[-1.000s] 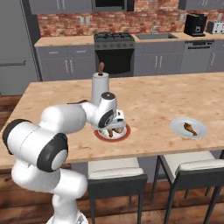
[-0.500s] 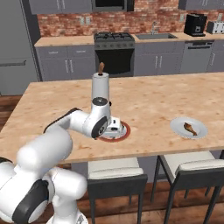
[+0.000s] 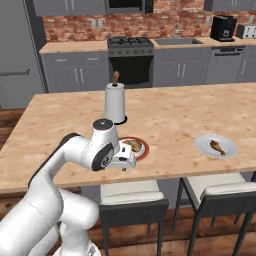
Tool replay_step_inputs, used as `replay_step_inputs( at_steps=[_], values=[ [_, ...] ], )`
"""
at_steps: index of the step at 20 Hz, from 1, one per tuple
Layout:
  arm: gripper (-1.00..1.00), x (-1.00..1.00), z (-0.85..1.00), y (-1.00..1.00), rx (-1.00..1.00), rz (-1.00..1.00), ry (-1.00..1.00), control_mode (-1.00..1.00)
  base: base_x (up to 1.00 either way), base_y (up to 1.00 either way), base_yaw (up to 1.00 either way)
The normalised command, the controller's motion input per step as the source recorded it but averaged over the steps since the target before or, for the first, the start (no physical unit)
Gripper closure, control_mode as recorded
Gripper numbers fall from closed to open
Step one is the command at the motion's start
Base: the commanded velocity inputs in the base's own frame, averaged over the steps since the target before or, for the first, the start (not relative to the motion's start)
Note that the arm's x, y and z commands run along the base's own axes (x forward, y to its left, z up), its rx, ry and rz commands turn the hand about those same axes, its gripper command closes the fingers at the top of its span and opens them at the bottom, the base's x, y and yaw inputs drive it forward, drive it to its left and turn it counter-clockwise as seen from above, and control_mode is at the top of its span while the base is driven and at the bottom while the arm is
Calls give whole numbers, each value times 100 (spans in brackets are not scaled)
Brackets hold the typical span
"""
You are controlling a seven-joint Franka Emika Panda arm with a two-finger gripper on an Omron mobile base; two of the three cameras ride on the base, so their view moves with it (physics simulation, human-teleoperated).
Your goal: Take the chicken drumsticks from the pan and place one on each plate on the dining counter.
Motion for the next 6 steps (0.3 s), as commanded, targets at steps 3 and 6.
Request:
replay_step_inputs(
  at_steps=[3,6],
  values=[
    [-100,-78,15,0,0,-10,-3,-100,0,0,0],
    [-100,-76,12,2,0,-10,-5,-100,0,0,0]
  ],
)
